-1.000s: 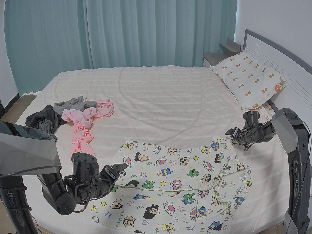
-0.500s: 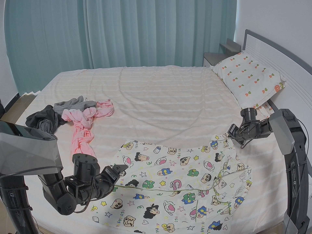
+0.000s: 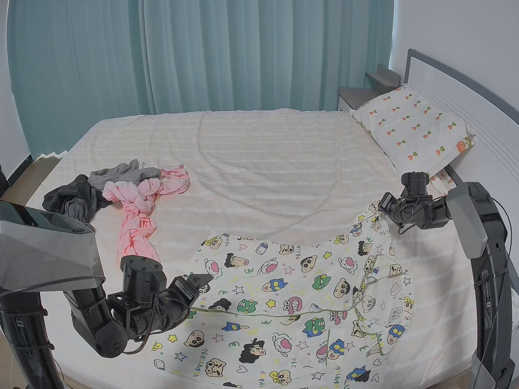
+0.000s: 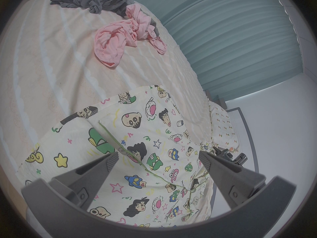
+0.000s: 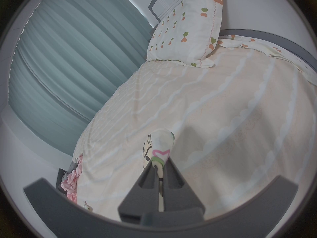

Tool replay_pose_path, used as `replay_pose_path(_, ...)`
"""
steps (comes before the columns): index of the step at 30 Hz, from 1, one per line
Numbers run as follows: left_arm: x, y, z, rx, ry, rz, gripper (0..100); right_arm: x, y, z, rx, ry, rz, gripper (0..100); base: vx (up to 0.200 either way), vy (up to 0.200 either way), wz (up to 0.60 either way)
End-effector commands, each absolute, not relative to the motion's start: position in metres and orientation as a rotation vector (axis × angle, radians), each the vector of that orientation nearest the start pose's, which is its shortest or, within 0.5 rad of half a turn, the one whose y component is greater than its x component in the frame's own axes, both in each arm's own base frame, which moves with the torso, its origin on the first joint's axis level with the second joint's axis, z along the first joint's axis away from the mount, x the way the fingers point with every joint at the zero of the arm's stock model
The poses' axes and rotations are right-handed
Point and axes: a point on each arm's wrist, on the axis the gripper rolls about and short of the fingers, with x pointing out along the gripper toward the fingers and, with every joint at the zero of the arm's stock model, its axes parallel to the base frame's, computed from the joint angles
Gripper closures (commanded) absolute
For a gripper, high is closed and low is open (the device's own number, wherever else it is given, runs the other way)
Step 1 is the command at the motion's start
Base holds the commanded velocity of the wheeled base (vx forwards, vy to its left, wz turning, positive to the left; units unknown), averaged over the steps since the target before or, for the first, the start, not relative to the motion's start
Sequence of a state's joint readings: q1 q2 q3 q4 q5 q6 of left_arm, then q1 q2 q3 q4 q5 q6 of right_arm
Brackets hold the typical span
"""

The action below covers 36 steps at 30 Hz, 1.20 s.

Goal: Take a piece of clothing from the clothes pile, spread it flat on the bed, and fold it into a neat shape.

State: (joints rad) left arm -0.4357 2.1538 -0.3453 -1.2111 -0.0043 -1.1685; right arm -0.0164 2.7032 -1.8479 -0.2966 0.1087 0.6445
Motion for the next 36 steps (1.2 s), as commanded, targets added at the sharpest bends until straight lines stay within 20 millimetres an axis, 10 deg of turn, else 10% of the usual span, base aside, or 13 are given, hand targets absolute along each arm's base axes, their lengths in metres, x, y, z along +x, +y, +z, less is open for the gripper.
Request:
replay_pose_path(1, 0.256, -0.119, 0.003, -0.985, 0.762, -0.030, 0, 0.531, -0.010, -0.015, 0.644, 0.570, -0.107, 100, 0.000, 0.000, 0.00)
replay_pose_path(2, 0.256, -0.119, 0.003, -0.985, 0.761, -0.031, 0, 0.531, -0.011, -0.017, 0.641, 0.570, -0.111, 100, 0.000, 0.000, 0.00)
replay_pose_path(3, 0.257, -0.120, 0.004, -0.986, 0.760, -0.032, 0, 0.531, -0.012, -0.018, 0.640, 0.570, -0.112, 0, 0.000, 0.000, 0.00)
replay_pose_path(13, 0.256, -0.119, 0.004, -0.988, 0.759, -0.032, 0, 0.520, -0.023, -0.006, 0.641, 0.584, -0.153, 0, 0.000, 0.000, 0.00)
replay_pose_path(24, 0.252, -0.118, 0.005, -0.983, 0.764, -0.028, 0, 0.426, -0.046, 0.037, 0.557, 0.609, -0.134, 0, -0.109, 0.000, 0.00)
replay_pose_path(36, 0.239, -0.111, 0.006, -0.896, 0.774, -0.027, 0, 0.323, -0.046, 0.040, 0.502, 0.691, -0.049, 0, -0.200, 0.000, 0.00)
